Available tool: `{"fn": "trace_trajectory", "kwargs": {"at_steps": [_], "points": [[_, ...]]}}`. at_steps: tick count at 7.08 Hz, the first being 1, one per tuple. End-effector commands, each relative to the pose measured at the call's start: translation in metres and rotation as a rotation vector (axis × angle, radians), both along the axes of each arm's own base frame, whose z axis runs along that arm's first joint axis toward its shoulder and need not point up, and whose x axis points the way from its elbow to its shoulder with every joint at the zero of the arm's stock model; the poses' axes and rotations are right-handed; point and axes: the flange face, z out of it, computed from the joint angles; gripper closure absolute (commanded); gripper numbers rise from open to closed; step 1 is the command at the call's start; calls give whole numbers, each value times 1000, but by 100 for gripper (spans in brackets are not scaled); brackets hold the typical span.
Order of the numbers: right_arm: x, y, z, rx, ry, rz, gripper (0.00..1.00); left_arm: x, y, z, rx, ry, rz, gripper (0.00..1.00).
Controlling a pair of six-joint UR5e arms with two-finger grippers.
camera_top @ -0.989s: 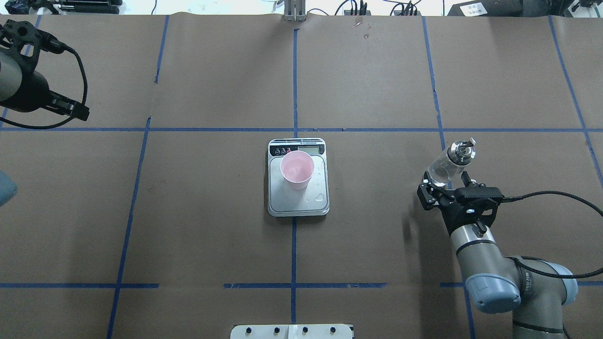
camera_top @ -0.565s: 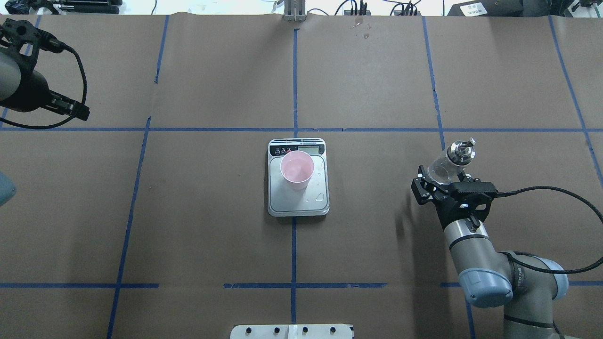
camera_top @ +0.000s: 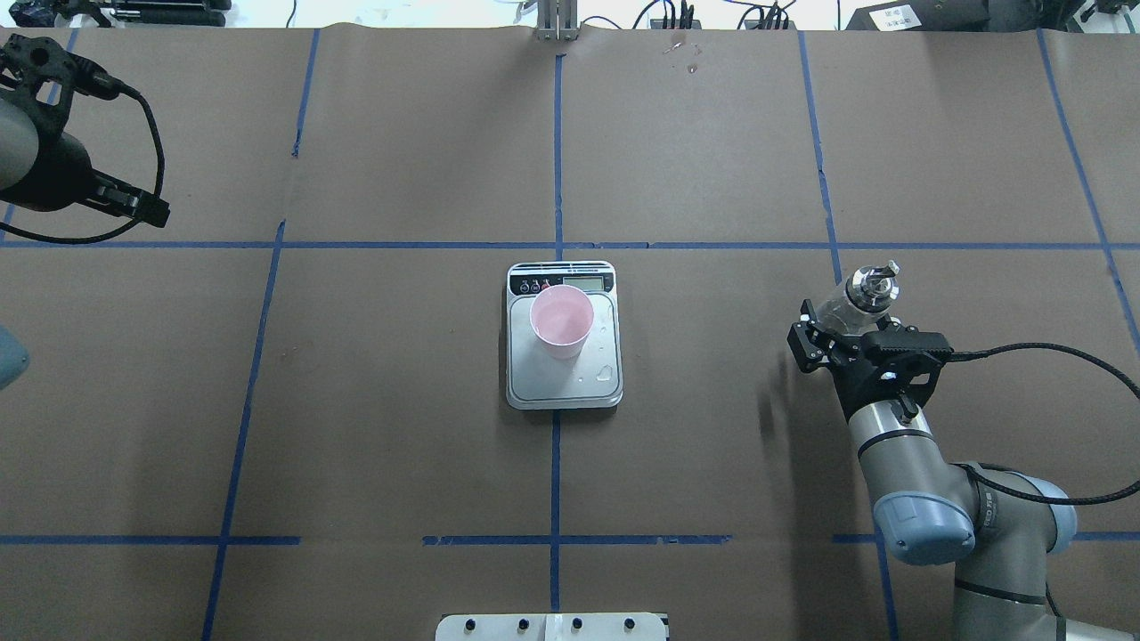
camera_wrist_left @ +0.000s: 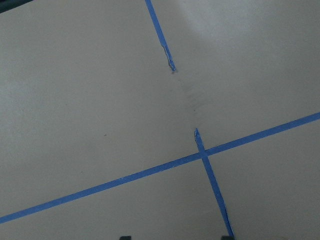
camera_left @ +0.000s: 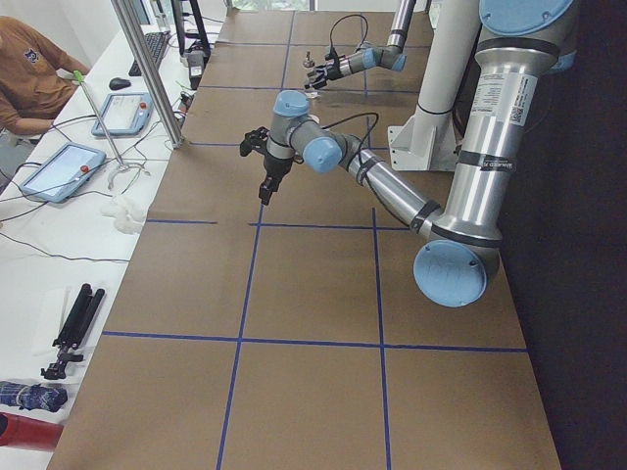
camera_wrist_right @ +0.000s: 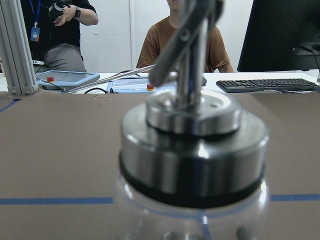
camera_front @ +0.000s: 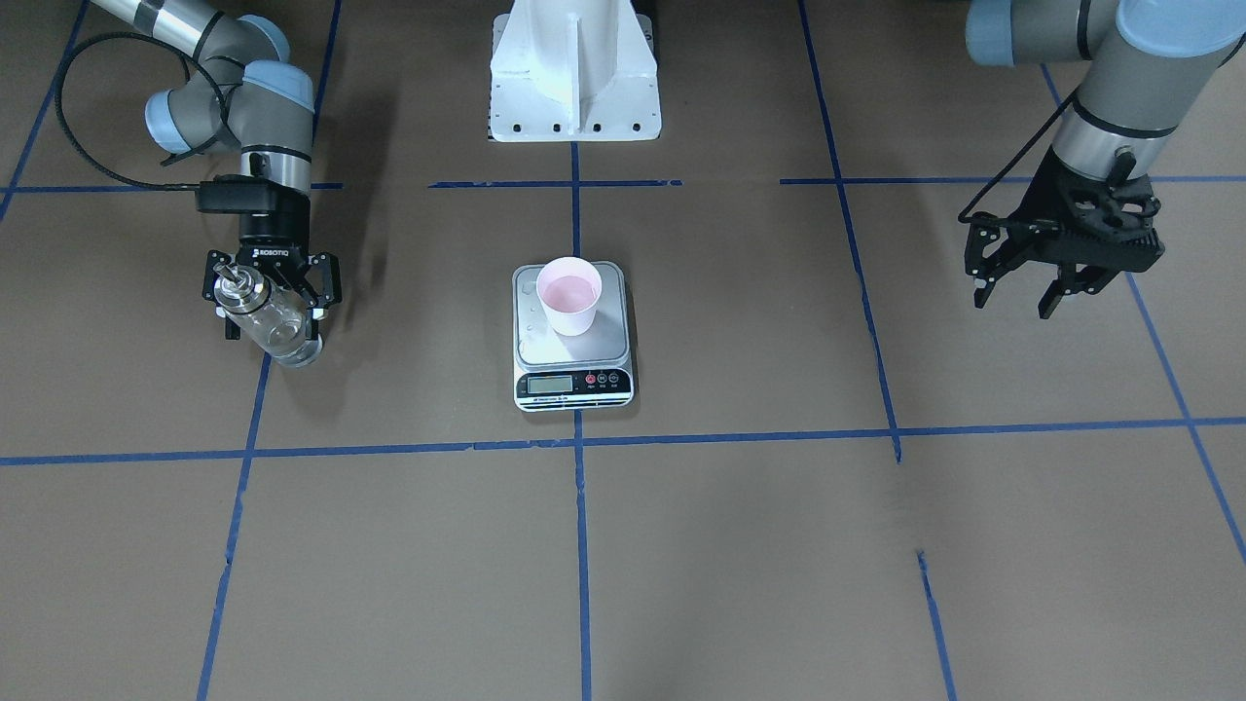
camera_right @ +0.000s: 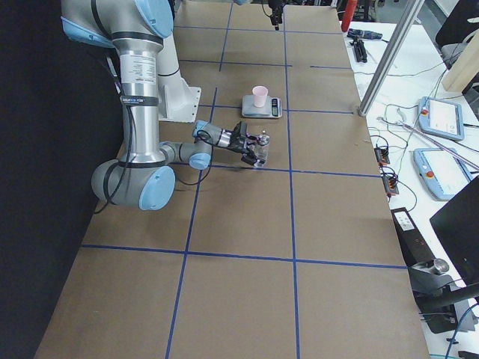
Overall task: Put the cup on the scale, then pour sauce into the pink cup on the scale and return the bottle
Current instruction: 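Close the right gripper around the glass sauce bottle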
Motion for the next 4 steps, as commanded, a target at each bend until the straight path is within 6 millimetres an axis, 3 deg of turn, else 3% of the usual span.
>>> {"fn": "trace_trajectory", "kwargs": {"at_steps": [1,2,4], "points": [[1,-1,6,2,-7,0,2,-2,2,-6,10,6,0,32],[-1,-1,5,3,-9,-4,7,-3,2,-6,11,7,-2,32],[-5,0,1,5,-16,-7,32,-3,2,-6,11,7,-2,32]]}}
